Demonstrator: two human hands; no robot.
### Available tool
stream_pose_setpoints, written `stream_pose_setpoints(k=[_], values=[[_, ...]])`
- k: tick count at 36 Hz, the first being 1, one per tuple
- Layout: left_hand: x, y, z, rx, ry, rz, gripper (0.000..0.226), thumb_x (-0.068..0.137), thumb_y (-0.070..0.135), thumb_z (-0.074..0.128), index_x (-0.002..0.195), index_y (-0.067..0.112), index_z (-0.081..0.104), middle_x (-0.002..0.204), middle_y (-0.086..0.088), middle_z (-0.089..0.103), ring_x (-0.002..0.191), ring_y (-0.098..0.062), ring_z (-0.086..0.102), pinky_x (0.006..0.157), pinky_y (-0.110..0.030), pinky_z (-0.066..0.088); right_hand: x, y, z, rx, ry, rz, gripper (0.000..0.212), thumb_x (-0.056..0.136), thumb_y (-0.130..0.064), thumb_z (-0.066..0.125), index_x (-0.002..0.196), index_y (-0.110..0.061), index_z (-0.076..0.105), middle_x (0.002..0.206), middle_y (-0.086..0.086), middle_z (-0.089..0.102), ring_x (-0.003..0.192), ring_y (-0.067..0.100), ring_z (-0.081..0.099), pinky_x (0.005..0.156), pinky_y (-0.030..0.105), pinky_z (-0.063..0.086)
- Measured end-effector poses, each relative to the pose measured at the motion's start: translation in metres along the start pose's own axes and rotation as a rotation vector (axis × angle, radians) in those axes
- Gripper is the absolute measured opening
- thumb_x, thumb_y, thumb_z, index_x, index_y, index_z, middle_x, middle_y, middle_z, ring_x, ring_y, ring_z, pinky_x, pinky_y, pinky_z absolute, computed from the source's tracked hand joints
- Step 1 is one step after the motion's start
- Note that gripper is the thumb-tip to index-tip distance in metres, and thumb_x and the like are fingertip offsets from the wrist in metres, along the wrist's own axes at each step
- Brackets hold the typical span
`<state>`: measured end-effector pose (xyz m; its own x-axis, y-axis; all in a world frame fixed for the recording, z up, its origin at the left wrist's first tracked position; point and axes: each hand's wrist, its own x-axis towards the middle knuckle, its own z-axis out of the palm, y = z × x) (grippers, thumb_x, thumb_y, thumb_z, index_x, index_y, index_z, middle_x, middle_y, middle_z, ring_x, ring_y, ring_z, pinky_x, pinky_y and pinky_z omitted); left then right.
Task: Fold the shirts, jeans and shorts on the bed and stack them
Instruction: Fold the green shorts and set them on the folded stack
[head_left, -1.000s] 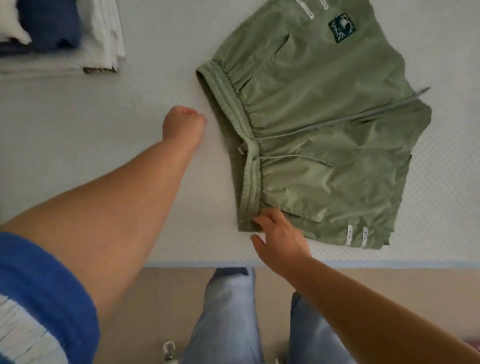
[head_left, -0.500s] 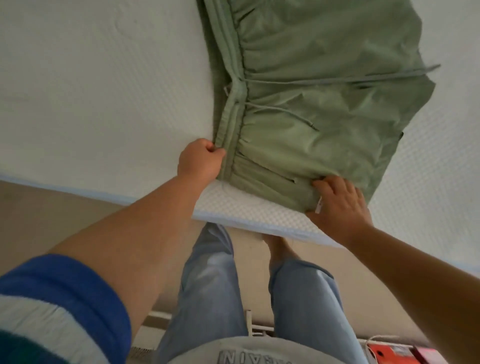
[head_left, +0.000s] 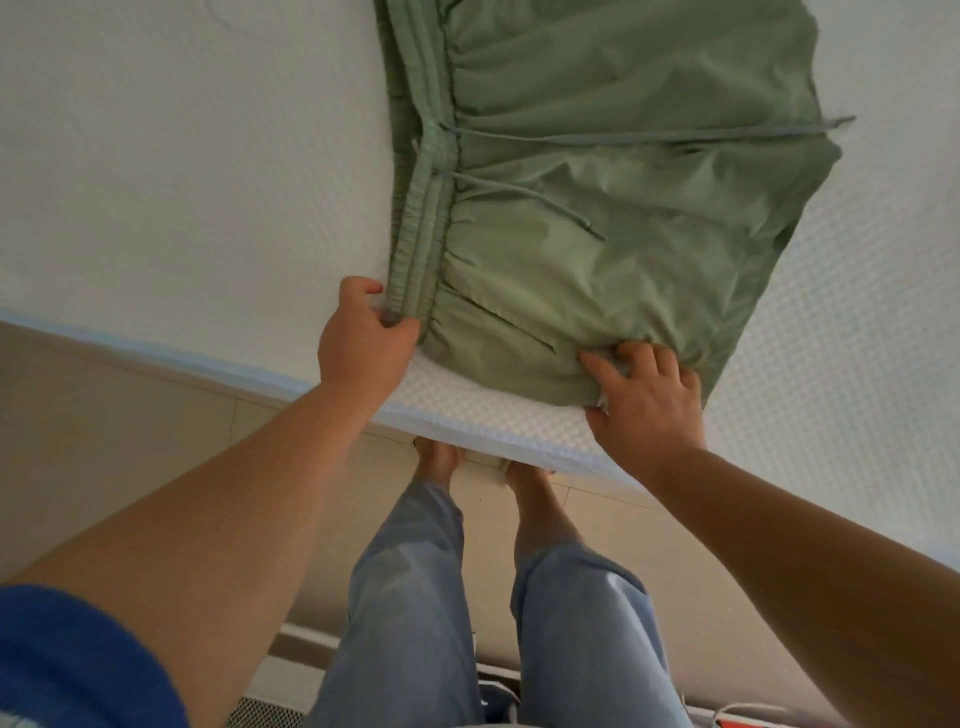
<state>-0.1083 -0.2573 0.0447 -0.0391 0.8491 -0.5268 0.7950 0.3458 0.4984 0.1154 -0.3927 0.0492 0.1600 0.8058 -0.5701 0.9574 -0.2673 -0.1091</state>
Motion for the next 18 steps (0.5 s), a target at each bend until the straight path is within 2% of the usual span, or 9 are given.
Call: stream_pose_setpoints(k=[4,7,8,10,13,15,18], values=[[-0.002,-0.004,-0.012,0.137,-0.051,0.258,0.06,0.08,0.017,0.066,0.134,0.022,0.042,0.072,0.009,0.055,0.069,-0.017,0.056,0.063,-0.032,0.045,0.011,-0.002,-0.007,0.031,0.121,0.015,0.03,0.077,-0.022,0.07,0.107,-0.023,0.07,0.097,0.012,0.061,0.091,0.036,0.055,0.078,0.045,0.04],[0.0,-0.007,-0.021,0.448,-0.187,0.409,0.078,0.079,0.024,0.067,0.146,0.03,0.028,0.1,-0.009,0.059,0.094,-0.029,0.054,0.082,-0.038,0.045,0.017,-0.004,-0.015,0.0,0.097,-0.007,0.022,0.082,-0.023,0.064,0.103,-0.021,0.071,0.098,0.009,0.062,0.093,0.034,0.055,0.083,0.041,0.036],[0.0,-0.008,-0.022,0.577,-0.209,0.429,0.076,0.079,0.028,0.066,0.146,0.032,0.029,0.109,-0.011,0.055,0.103,-0.03,0.049,0.086,-0.038,0.04,0.019,-0.005,-0.017,-0.003,0.069,-0.013,0.024,0.085,-0.024,0.06,0.106,-0.021,0.069,0.103,0.008,0.061,0.098,0.032,0.053,0.085,0.04,0.035],[0.002,-0.006,-0.025,0.72,-0.212,0.469,0.071,0.078,0.03,0.066,0.142,0.032,0.037,0.115,-0.011,0.05,0.107,-0.03,0.043,0.087,-0.037,0.036,0.02,-0.006,-0.02,-0.008,0.021,-0.022,0.028,0.089,-0.028,0.051,0.114,-0.022,0.064,0.113,0.003,0.058,0.106,0.027,0.048,0.09,0.036,0.031],[0.004,0.003,-0.027,0.75,-0.15,0.567,0.06,0.067,0.021,0.076,0.125,0.023,0.06,0.107,-0.017,0.052,0.101,-0.035,0.047,0.081,-0.039,0.038,0.021,-0.006,-0.029,0.036,0.004,-0.007,0.029,0.09,-0.027,0.049,0.115,-0.019,0.062,0.116,0.002,0.055,0.11,0.024,0.045,0.091,0.033,0.031],[0.008,0.01,-0.025,0.762,-0.095,0.656,0.053,0.059,0.014,0.08,0.11,0.017,0.068,0.103,-0.02,0.055,0.097,-0.038,0.052,0.078,-0.041,0.041,0.021,-0.006,-0.037,0.1,0.002,0.015,0.027,0.089,-0.023,0.051,0.113,-0.015,0.062,0.114,0.004,0.056,0.11,0.026,0.047,0.09,0.035,0.036],[0.013,0.015,-0.023,0.807,-0.138,0.723,0.043,0.068,0.013,0.074,0.11,0.016,0.067,0.121,-0.021,0.053,0.112,-0.04,0.048,0.088,-0.044,0.038,0.024,-0.005,-0.052,0.172,-0.039,0.061,0.026,0.091,-0.019,0.048,0.115,-0.013,0.058,0.115,0.005,0.057,0.109,0.026,0.051,0.084,0.036,0.042]])
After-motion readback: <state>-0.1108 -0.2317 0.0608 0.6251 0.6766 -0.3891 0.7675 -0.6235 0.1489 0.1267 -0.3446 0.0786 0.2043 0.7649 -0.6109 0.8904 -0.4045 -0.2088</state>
